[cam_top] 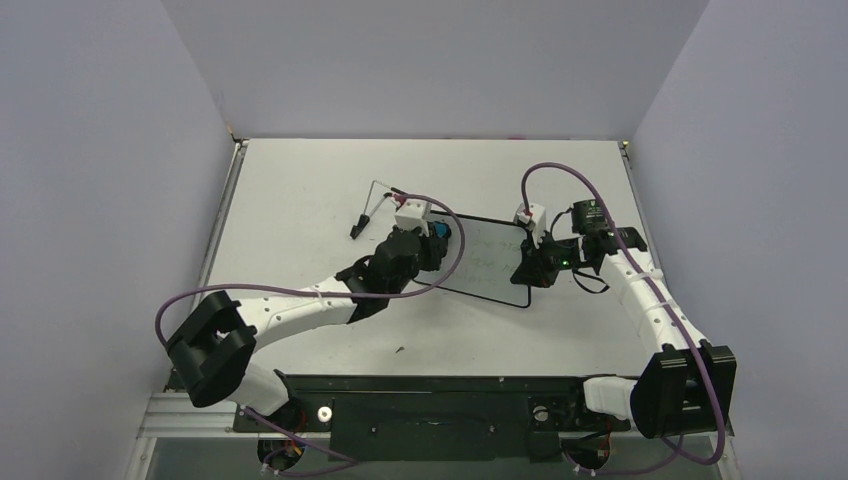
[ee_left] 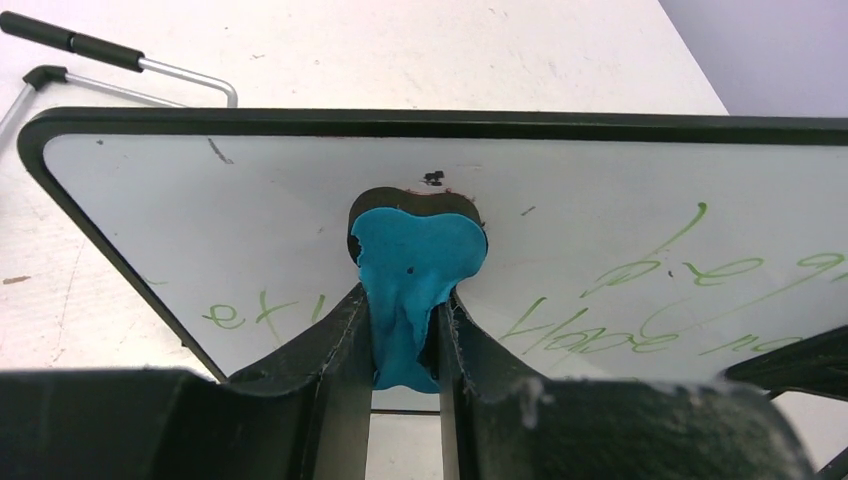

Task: Erase the whiteboard
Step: Erase the whiteboard at the whiteboard stand.

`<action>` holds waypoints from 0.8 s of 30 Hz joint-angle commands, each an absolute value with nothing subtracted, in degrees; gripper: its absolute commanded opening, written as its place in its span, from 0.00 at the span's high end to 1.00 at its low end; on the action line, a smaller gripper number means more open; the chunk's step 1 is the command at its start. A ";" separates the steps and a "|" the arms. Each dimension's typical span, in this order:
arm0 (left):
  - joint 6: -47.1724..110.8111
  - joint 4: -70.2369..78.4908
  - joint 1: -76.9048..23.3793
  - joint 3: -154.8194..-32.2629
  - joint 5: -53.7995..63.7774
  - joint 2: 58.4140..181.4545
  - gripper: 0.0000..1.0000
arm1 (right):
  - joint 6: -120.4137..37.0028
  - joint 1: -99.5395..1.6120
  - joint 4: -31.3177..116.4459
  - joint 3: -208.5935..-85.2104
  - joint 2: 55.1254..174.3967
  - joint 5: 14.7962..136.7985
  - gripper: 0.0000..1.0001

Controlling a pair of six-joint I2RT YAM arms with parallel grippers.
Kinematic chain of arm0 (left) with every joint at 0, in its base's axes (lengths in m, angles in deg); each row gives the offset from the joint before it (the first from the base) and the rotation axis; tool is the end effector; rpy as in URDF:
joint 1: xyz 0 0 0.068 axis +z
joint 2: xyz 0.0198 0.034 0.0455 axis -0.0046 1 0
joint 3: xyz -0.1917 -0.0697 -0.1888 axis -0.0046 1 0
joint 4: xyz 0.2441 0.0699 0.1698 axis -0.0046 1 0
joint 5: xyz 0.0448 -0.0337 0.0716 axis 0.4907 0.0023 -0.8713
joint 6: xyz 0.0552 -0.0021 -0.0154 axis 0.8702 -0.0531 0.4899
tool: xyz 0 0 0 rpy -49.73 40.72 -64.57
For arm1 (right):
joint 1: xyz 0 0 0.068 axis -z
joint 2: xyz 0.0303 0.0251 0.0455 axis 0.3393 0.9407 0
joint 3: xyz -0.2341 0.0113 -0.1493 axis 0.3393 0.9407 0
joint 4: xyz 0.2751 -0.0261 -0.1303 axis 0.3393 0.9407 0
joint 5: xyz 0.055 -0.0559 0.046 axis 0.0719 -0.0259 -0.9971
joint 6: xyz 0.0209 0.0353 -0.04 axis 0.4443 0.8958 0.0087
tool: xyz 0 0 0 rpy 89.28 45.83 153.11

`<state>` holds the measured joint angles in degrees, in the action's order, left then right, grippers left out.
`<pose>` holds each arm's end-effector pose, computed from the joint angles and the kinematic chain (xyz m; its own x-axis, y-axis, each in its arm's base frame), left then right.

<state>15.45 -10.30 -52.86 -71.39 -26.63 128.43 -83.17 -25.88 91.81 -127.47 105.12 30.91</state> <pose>0.2394 -0.2867 0.2353 -0.3942 -0.1930 -0.8986 0.3563 0.8692 -0.3429 0.2680 0.0607 0.2605 -0.5164 -0.4026 -0.7558 -0.8390 0.4143 0.3526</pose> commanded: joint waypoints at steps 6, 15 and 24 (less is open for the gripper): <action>23.52 -13.23 -60.11 -79.59 -27.61 131.73 1.00 | -85.08 -26.25 92.58 -127.17 102.76 29.51 1.00; 16.07 -9.58 -55.67 -78.87 -31.53 131.28 1.00 | -85.17 -26.28 92.57 -127.17 102.53 29.38 1.00; 15.70 -13.21 -51.94 -72.09 -26.43 129.94 1.00 | -85.17 -26.16 92.66 -127.22 102.50 29.27 1.00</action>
